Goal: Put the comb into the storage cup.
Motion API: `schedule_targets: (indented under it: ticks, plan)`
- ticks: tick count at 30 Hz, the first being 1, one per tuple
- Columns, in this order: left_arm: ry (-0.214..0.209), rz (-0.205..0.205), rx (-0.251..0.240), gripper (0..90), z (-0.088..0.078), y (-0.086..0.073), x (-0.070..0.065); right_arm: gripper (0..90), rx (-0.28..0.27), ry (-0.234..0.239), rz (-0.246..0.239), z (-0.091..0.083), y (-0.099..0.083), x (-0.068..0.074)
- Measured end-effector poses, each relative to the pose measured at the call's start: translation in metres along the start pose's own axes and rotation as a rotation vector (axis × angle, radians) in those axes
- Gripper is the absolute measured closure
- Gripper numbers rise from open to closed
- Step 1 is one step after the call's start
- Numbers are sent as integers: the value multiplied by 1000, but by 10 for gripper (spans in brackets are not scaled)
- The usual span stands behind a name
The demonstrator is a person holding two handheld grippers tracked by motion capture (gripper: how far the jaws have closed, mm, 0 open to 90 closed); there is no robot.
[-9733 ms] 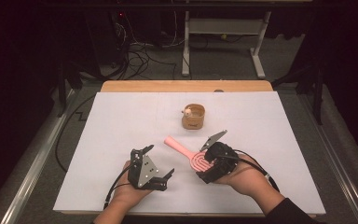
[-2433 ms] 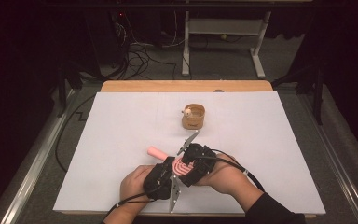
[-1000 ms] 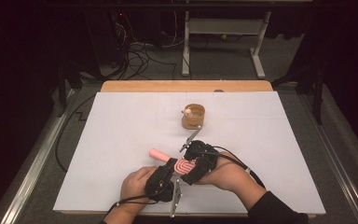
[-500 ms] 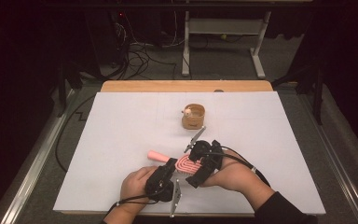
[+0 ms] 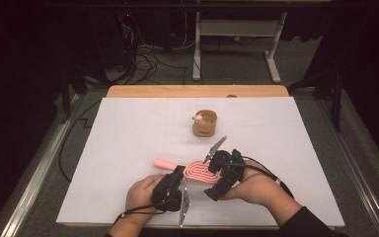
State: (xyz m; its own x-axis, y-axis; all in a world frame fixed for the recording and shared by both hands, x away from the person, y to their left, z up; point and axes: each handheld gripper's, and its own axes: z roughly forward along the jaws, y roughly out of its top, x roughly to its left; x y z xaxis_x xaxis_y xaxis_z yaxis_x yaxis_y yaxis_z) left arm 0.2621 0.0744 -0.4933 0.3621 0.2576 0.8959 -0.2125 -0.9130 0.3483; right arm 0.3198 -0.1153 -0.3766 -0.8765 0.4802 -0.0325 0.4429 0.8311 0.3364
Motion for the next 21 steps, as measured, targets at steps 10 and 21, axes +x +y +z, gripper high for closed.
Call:
schedule_targets:
  ticks: [10, 21]
  plan:
    - [6, -54, 2, 791, 0, -6, 5, 2, 17, -2, 1, 3, -16, -5]
    - [4, -106, -1, 791, -1, -11, 11, 1, 26, -32, 14, 7, -33, -15]
